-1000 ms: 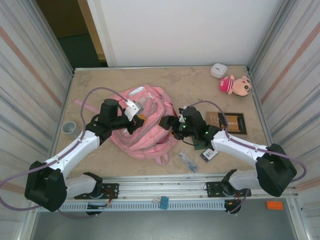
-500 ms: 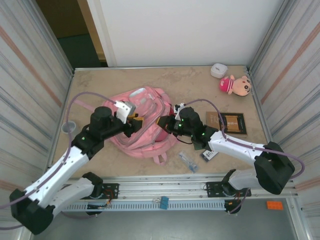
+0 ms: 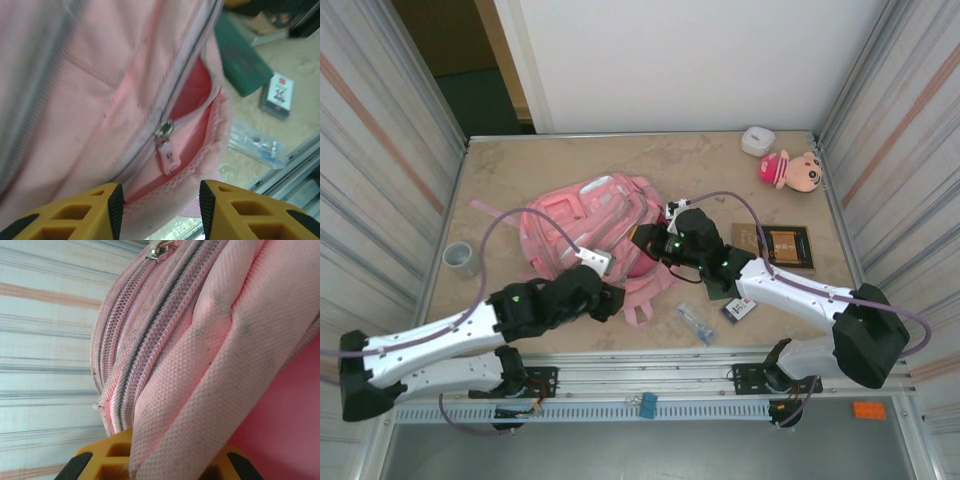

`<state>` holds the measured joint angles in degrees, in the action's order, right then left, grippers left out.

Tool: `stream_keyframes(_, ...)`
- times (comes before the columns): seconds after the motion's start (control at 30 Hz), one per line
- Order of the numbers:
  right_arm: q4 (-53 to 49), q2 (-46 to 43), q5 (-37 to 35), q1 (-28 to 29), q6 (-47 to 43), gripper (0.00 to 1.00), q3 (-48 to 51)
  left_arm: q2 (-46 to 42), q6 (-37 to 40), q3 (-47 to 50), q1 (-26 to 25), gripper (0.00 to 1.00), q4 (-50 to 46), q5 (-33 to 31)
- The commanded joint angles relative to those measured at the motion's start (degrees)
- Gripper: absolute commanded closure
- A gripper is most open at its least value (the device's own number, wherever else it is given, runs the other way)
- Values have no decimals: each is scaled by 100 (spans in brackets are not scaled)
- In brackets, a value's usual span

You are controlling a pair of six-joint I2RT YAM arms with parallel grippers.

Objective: Pack the student bag

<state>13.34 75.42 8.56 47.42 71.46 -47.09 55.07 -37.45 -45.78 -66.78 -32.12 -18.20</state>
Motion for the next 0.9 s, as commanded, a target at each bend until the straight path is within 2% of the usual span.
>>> stream_keyframes(0.0, 308, -135, -208, 65, -149, 100, -362, 336, -1040, -342, -131, 53, -354, -807)
stream_keyframes(0.2, 236, -167, -175, 110, -211, 100, -419, 631, -1513, -423, -132, 53, -256, -1229)
stream_keyframes(0.33, 232, -146, -161, 137, -238, 100, -469, 803, -1604, -457, -133, 53, -149, -1140)
stream_keyframes(0.53, 269, -165, -186, 205, -212, 100, -511, 1216, -1937, -707, -125, 55, -636, -1168)
stream_keyframes(0.7, 98, -267, -160, 244, -311, 100, -551, 1454, -2327, -923, -124, 68, -1067, -1336)
stream_keyframes(0.87, -253, -423, -121, 166, -380, 100, -490, 1231, -2193, -660, -5, 91, -598, -972)
